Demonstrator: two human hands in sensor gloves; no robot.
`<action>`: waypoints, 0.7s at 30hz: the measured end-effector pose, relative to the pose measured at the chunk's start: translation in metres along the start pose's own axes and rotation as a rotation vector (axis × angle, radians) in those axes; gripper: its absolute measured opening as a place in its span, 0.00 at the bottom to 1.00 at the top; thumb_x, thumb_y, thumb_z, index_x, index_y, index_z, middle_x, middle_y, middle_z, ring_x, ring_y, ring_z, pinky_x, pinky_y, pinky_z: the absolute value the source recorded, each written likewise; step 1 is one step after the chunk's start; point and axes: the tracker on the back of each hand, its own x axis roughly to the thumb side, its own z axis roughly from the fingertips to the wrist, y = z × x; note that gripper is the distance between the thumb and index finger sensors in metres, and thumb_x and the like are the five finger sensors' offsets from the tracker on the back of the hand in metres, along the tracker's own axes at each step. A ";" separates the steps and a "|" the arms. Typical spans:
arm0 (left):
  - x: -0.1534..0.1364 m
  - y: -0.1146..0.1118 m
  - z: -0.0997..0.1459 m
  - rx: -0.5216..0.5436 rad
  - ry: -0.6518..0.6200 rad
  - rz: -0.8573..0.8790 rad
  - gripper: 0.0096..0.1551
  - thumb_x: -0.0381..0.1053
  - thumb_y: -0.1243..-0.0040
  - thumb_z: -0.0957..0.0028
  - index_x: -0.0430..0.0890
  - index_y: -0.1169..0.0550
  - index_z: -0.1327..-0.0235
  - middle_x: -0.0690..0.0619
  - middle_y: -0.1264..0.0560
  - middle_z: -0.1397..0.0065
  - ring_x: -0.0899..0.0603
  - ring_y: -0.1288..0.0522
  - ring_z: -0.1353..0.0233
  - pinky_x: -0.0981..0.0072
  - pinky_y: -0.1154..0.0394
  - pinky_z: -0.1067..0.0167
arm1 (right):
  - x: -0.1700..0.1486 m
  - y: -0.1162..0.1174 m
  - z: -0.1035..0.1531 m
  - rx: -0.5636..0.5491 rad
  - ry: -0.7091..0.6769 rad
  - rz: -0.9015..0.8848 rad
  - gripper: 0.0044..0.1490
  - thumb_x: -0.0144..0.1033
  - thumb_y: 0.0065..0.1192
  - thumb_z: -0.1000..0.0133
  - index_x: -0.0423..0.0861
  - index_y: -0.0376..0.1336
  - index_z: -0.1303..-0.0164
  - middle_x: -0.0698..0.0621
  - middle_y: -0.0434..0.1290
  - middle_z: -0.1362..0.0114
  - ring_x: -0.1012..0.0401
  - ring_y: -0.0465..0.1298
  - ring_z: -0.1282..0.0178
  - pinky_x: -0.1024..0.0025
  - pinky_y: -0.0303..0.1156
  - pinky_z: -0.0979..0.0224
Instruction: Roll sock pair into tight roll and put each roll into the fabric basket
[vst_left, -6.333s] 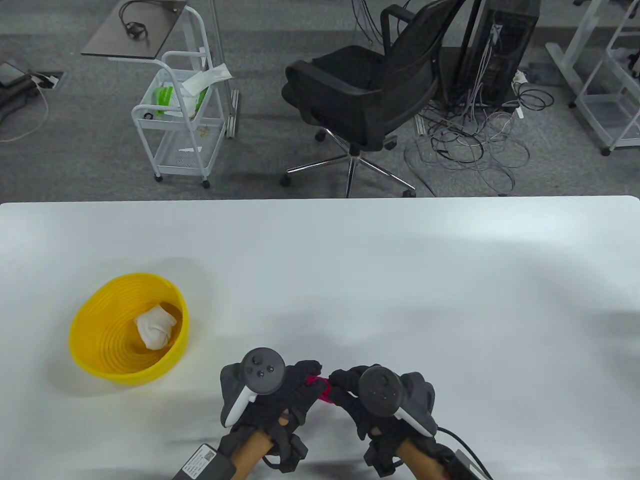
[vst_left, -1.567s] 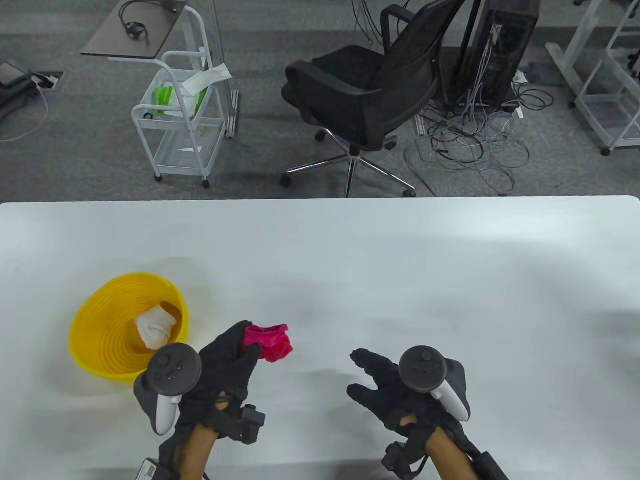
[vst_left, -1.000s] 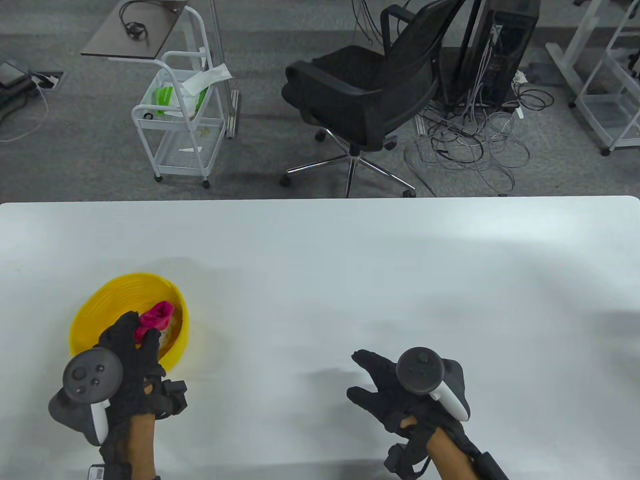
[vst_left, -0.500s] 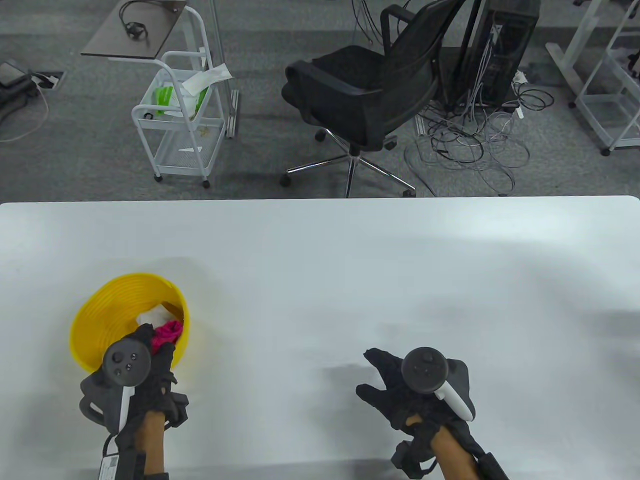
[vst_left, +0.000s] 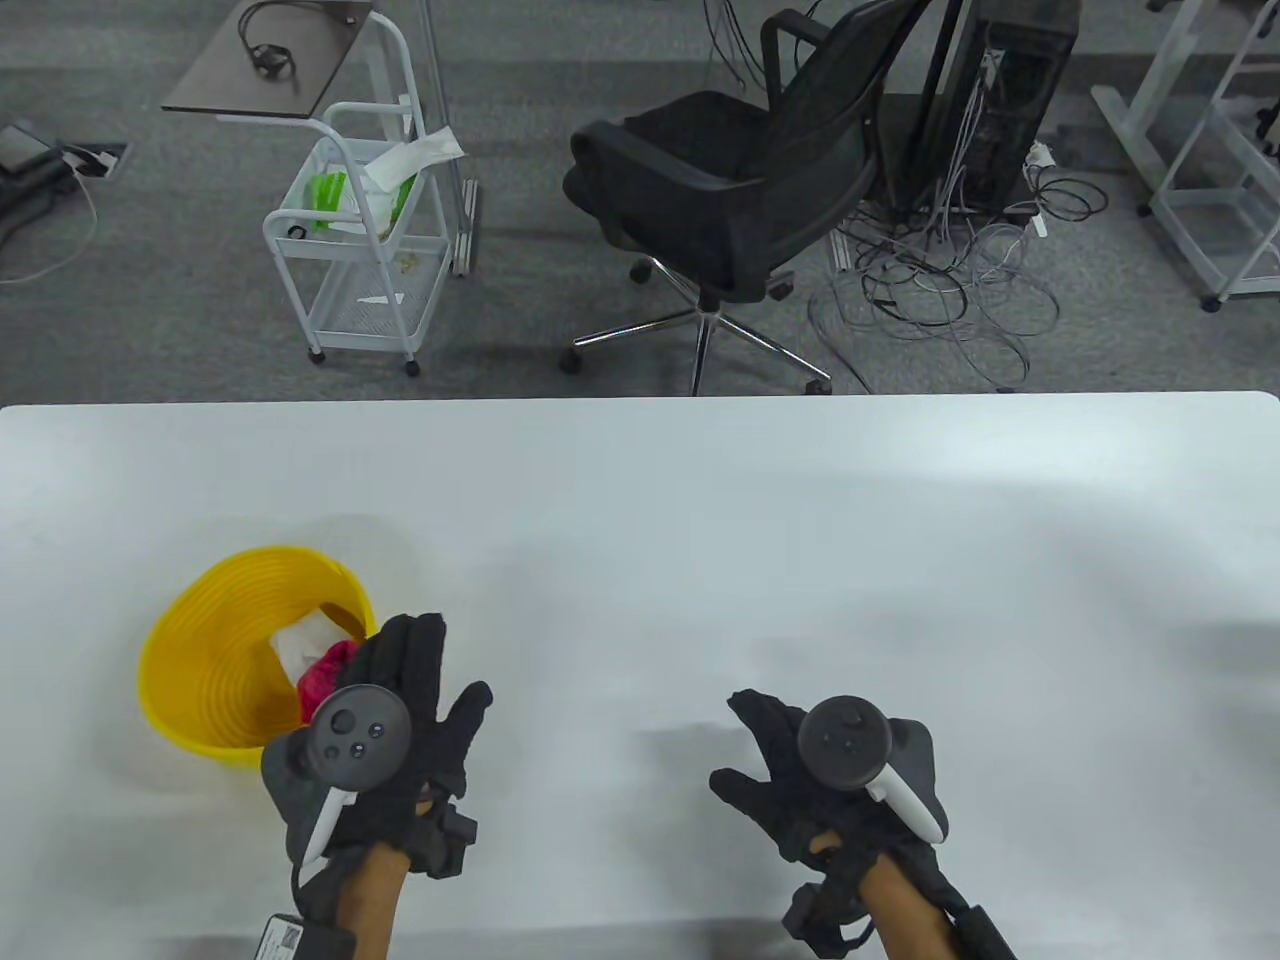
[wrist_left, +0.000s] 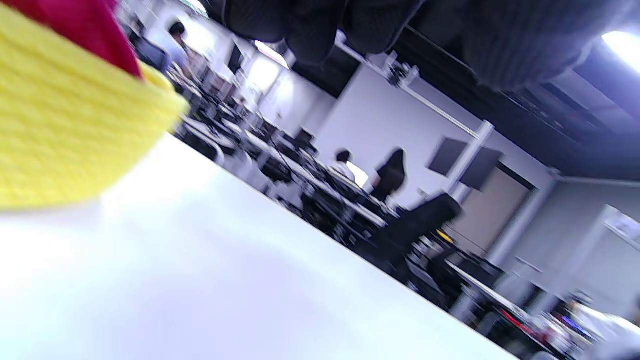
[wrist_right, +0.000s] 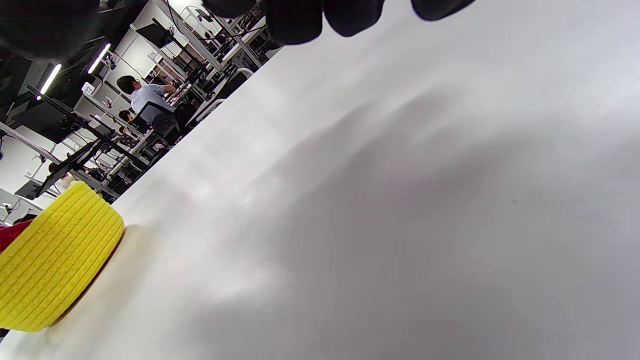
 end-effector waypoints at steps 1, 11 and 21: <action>0.002 -0.004 0.000 -0.028 -0.026 0.000 0.47 0.70 0.43 0.61 0.60 0.39 0.25 0.54 0.43 0.16 0.42 0.46 0.16 0.44 0.51 0.23 | 0.000 0.000 0.000 0.001 0.001 -0.002 0.59 0.74 0.53 0.58 0.59 0.41 0.21 0.52 0.49 0.13 0.48 0.50 0.11 0.37 0.51 0.20; 0.020 -0.053 0.002 -0.332 -0.078 0.208 0.49 0.73 0.46 0.61 0.62 0.45 0.24 0.56 0.52 0.14 0.42 0.55 0.14 0.42 0.59 0.24 | 0.009 0.002 0.003 -0.026 -0.030 0.012 0.59 0.75 0.52 0.59 0.60 0.41 0.21 0.53 0.48 0.13 0.49 0.49 0.11 0.38 0.50 0.19; 0.037 -0.077 0.009 -0.472 -0.118 0.176 0.51 0.74 0.48 0.61 0.66 0.54 0.26 0.57 0.59 0.14 0.43 0.61 0.14 0.40 0.63 0.25 | 0.011 0.005 0.003 -0.004 -0.024 0.028 0.59 0.76 0.51 0.59 0.60 0.40 0.21 0.52 0.48 0.12 0.48 0.49 0.11 0.37 0.50 0.20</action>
